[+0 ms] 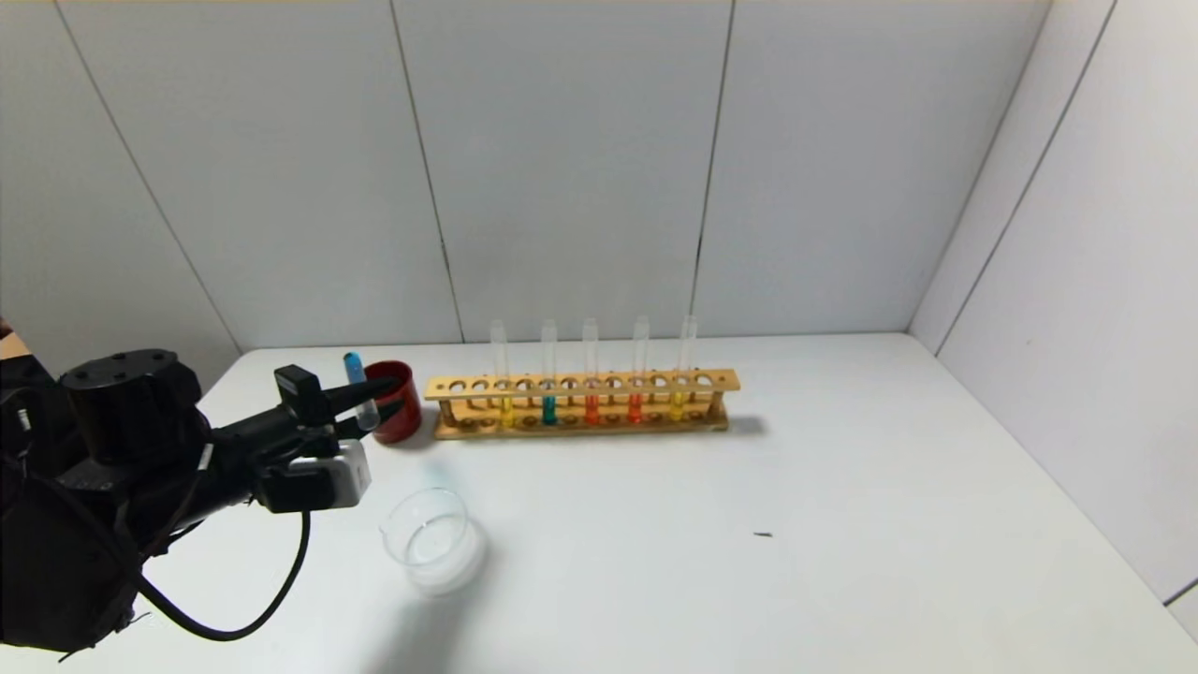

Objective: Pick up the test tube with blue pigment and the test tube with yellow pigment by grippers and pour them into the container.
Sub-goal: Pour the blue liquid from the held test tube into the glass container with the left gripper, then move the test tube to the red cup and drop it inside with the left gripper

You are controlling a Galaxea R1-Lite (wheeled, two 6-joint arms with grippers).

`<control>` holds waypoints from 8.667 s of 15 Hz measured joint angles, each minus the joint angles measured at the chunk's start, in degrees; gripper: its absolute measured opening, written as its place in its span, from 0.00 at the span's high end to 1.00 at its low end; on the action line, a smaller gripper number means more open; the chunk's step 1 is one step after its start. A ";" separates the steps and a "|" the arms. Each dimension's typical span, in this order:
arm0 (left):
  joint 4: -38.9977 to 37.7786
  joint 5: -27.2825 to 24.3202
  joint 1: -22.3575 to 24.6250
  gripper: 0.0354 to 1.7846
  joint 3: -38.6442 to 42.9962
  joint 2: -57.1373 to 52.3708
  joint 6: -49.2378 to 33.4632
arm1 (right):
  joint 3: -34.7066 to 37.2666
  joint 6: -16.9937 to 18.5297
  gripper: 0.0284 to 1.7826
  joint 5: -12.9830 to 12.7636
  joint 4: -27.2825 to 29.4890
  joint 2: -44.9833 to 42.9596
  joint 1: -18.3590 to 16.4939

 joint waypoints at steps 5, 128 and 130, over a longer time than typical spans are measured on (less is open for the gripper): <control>2.56 1.55 -1.22 0.82 -1.49 0.80 4.83 | 0.00 0.00 0.02 0.00 0.00 0.00 0.02; 17.34 32.44 -0.79 0.82 -31.37 10.03 -78.64 | 0.00 0.00 0.02 0.00 0.00 0.00 0.00; 16.48 32.33 -0.74 0.82 -32.22 12.93 -78.64 | 0.00 0.00 0.02 0.00 0.00 0.00 0.00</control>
